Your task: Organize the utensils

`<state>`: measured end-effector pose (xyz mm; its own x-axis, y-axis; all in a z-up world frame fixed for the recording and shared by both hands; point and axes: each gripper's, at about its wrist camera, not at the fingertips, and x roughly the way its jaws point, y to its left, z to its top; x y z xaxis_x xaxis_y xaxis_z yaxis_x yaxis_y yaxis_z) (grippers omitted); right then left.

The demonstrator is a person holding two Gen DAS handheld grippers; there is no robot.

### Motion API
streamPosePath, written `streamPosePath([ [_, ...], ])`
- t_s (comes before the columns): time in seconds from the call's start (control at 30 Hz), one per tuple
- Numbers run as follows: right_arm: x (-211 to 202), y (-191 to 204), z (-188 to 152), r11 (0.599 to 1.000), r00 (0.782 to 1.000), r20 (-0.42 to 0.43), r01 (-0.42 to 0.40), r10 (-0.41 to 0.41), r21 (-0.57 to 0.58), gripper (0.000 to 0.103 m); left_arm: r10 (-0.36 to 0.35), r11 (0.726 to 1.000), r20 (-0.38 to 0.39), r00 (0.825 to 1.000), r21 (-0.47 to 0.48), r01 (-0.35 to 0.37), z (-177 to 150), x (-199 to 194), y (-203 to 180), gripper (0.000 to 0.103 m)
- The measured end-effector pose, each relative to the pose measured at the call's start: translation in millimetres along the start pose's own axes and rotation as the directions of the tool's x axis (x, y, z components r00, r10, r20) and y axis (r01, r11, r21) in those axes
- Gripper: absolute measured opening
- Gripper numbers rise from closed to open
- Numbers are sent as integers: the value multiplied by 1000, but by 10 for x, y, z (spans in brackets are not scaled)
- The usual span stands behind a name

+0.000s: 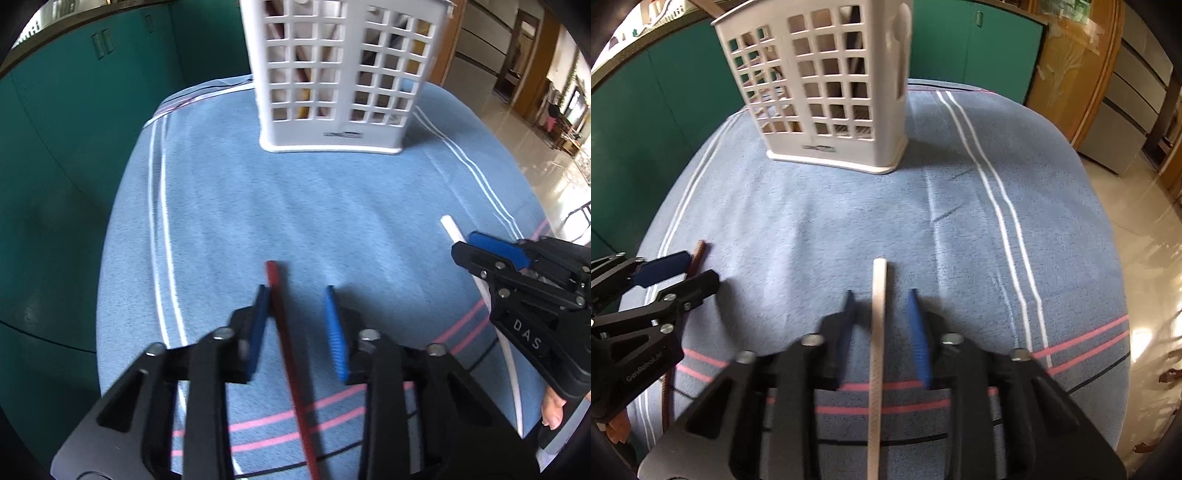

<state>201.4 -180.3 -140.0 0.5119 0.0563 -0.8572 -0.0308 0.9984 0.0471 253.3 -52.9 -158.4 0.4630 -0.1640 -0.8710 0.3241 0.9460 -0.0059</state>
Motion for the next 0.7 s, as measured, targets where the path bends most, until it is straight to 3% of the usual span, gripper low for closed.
streamPosePath([
  [0.07, -20, 18, -37, 1000, 1000, -2, -22, 22, -4, 7, -28, 1000, -3, 1000, -3, 28, -25, -15, -11, 8],
  [0.3, -191, 45, -191, 990, 990, -5, -139, 139, 3, 7, -85, 996, -23, 996, -33, 85, -226, -150, 22, 7],
  [0.4, -203, 46, -206, 993, 993, -14, -114, 115, 8, 8, -69, 997, -20, 997, -49, 68, -233, -161, 32, 8],
  [0.47, -203, 45, -200, 994, 994, -13, -104, 104, 14, 26, -58, 997, -18, 998, -43, 57, -222, -154, 21, 14],
  [0.5, -209, 60, -202, 996, 996, -12, -94, 94, 11, 29, -55, 998, -18, 998, -36, 54, -212, -150, 2, 18],
  [0.57, -207, 78, -204, 997, 997, -16, -76, 76, 1, 31, -42, 999, -17, 999, -19, 42, -186, -138, -26, 27],
  [0.7, -131, 97, -169, 1000, 999, -31, -11, 11, -20, 31, -13, 1000, -20, 1000, 7, 13, -156, -114, -86, 32],
])
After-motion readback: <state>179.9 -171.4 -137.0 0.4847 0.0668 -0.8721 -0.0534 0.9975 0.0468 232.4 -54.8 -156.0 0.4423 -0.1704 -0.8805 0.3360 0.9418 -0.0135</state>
